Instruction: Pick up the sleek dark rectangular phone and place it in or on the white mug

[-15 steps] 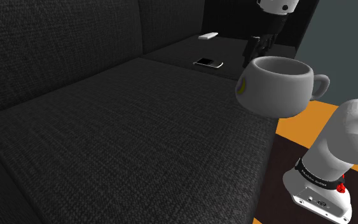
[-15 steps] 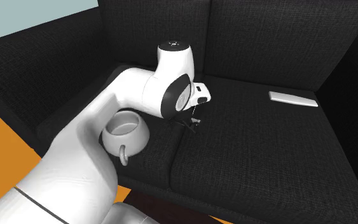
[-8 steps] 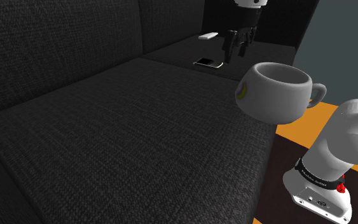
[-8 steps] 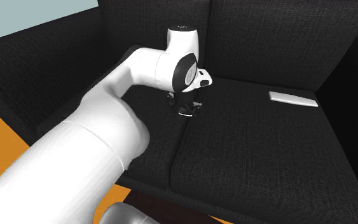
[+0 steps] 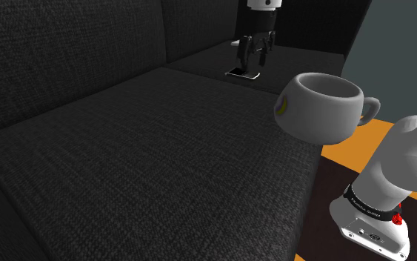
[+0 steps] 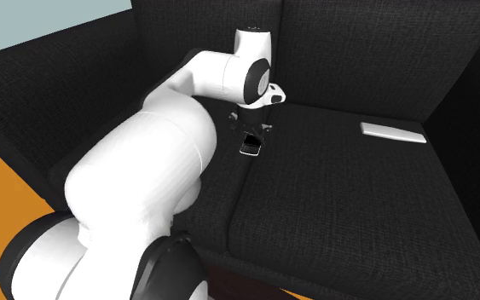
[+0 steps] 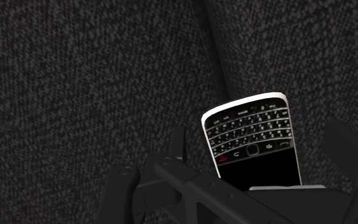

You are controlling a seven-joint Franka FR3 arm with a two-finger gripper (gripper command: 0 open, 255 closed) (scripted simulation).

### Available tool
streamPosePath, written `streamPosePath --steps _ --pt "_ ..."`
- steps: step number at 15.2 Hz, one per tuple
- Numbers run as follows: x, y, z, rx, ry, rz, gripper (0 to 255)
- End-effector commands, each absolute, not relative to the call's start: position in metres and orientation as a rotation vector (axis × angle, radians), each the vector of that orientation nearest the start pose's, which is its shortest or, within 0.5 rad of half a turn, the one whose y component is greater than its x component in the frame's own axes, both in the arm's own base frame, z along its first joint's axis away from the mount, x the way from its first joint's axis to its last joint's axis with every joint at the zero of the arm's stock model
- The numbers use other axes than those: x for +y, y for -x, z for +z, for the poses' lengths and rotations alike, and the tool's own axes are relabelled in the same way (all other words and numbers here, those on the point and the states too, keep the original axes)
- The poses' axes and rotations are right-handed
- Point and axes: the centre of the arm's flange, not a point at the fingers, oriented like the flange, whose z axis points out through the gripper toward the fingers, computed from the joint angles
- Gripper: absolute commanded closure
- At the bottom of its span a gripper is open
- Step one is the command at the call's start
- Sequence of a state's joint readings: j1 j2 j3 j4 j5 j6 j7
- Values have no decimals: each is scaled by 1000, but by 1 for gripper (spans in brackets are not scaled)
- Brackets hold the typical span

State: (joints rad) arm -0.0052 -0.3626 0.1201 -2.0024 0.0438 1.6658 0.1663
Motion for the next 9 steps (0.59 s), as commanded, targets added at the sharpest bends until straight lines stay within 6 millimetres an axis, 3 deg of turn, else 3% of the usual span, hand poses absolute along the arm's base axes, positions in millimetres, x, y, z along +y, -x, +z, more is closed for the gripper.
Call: streamPosePath --steps 1,4,9 --pt "65 -443 598 98 3135 -36 0" --pt "65 -443 584 98 3135 -36 0" --pt "65 -443 584 98 3135 -36 0"
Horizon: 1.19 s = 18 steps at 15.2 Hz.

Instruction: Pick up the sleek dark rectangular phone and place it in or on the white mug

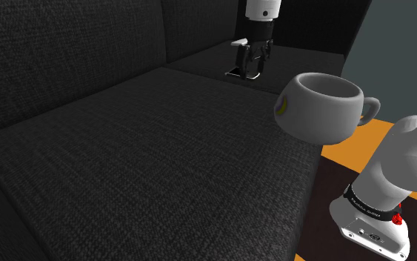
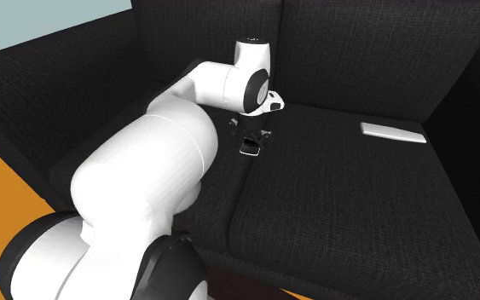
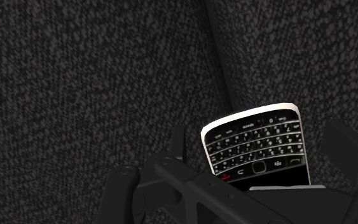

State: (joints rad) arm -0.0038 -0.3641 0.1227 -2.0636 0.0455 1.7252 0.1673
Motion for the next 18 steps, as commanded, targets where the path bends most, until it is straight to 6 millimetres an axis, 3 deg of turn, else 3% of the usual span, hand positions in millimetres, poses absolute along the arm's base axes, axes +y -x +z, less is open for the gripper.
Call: streamPosePath --steps 1,2,3,12,18 --pt "65 -443 584 98 3135 -36 0" --pt "65 -443 584 98 3135 -36 0" --pt "65 -443 584 98 3135 -36 255" --pt "65 -443 584 98 3135 -36 255" --pt "65 -443 616 98 3135 -36 255"
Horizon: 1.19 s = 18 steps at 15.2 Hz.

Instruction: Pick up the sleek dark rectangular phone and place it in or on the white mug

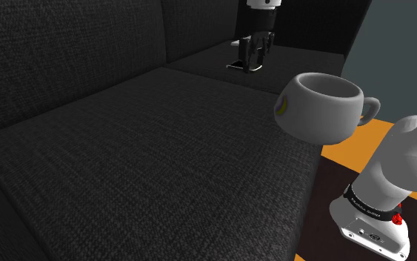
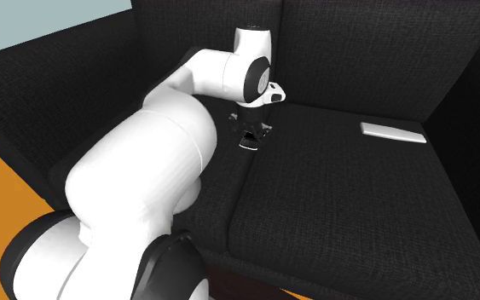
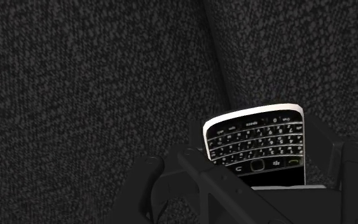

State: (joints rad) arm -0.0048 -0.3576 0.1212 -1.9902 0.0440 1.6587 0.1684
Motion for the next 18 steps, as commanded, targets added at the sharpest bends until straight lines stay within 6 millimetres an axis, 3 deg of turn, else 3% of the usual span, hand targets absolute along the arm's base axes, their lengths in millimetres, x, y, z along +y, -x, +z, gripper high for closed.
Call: streamPosePath --steps 1,18 --pt "65 -443 621 98 3135 -36 255" --pt "65 -443 711 98 3135 -36 255"
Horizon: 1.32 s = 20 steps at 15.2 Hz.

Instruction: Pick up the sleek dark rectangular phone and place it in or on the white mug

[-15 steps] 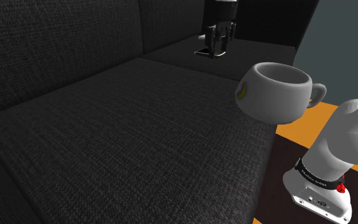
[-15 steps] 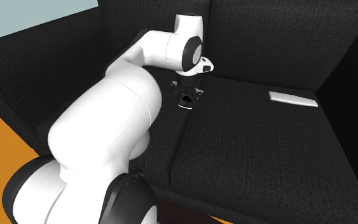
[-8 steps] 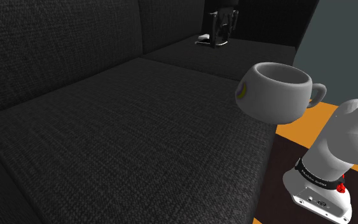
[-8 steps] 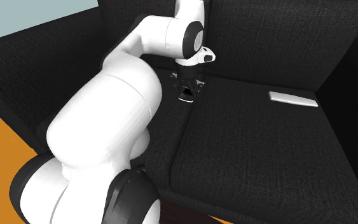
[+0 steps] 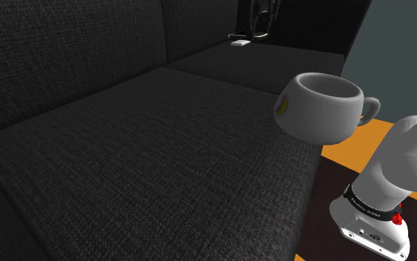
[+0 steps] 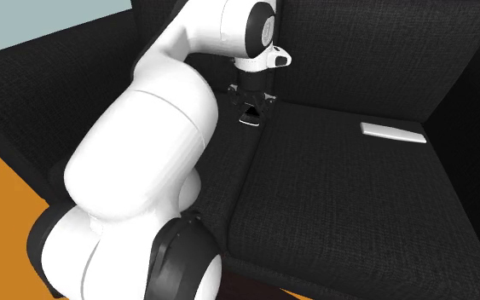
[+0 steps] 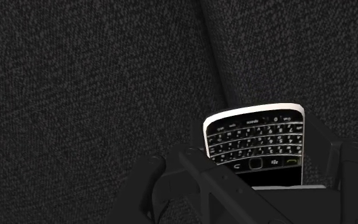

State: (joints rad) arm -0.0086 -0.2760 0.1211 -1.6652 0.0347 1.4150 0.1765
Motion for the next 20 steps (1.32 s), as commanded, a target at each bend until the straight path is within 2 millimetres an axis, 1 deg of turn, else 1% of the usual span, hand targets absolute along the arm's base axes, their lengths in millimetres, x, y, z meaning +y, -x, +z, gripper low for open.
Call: streamPosePath --steps 1,10,20 --pt "65 -443 716 98 3135 -36 255" --pt "65 -443 761 98 3135 -36 255" --pt "111 -320 764 98 3135 -36 255"
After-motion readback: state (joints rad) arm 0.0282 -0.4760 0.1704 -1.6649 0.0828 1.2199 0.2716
